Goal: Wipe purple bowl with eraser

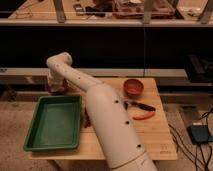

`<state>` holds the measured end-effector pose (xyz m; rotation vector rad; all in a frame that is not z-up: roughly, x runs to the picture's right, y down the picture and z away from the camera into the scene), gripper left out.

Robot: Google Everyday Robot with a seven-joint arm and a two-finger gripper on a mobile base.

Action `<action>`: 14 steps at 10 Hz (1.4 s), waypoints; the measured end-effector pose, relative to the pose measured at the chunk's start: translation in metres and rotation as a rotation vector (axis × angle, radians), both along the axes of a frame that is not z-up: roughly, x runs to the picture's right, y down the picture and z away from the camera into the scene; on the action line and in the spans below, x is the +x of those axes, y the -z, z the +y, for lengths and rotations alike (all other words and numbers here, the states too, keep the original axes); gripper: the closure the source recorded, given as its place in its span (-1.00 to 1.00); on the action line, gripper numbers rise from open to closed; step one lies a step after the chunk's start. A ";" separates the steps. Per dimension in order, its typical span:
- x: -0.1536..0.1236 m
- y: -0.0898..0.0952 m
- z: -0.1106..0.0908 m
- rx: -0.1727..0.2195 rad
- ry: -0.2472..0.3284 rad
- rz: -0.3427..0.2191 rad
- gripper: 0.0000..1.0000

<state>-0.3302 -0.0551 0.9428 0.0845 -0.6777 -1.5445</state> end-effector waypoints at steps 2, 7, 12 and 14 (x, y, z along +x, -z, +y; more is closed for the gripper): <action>0.007 -0.001 -0.006 0.003 -0.018 0.014 1.00; 0.010 -0.014 -0.027 -0.016 -0.026 0.039 1.00; -0.025 -0.008 -0.026 0.006 -0.007 -0.002 1.00; -0.032 -0.003 -0.023 0.015 0.002 -0.017 1.00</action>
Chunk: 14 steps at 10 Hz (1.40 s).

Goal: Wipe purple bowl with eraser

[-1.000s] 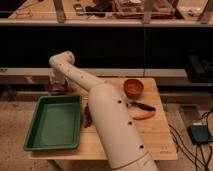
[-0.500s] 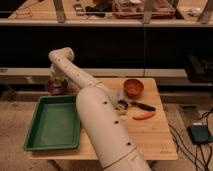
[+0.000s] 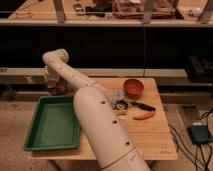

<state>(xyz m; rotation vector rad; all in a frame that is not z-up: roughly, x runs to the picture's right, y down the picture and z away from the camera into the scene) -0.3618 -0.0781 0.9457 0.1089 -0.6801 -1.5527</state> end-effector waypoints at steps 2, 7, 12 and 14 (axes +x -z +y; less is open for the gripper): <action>0.000 0.007 0.009 0.002 0.014 -0.016 1.00; 0.038 0.012 0.030 -0.023 -0.007 0.006 1.00; 0.058 0.001 0.020 -0.055 -0.052 0.060 1.00; 0.052 -0.008 0.008 -0.059 -0.043 0.061 1.00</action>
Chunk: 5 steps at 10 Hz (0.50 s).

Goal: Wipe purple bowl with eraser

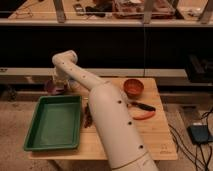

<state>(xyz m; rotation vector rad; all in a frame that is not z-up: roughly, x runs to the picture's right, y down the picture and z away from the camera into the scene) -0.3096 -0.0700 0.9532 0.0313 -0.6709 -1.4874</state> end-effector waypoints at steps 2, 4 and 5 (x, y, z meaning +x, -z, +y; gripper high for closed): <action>-0.013 -0.001 -0.011 0.005 0.016 -0.011 1.00; -0.029 0.003 -0.016 0.010 0.030 -0.033 1.00; -0.037 0.006 -0.015 0.011 0.037 -0.052 1.00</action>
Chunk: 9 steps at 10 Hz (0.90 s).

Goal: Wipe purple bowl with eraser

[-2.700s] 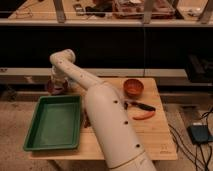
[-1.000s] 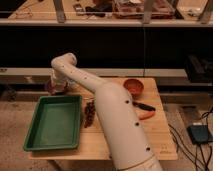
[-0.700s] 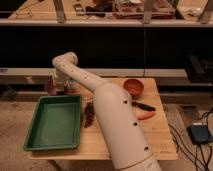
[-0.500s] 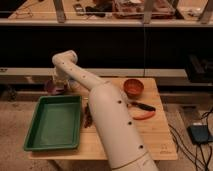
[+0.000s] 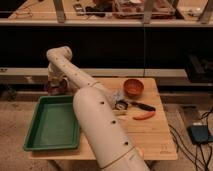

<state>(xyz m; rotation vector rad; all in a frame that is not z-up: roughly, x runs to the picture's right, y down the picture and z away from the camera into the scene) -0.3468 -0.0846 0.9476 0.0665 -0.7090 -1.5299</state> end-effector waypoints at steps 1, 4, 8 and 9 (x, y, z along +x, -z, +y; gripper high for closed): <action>-0.007 0.003 0.002 0.001 0.008 -0.018 1.00; -0.027 0.016 0.025 0.018 0.021 -0.072 1.00; 0.001 0.004 0.048 -0.007 -0.053 -0.003 1.00; 0.015 0.002 0.045 -0.016 -0.094 0.043 1.00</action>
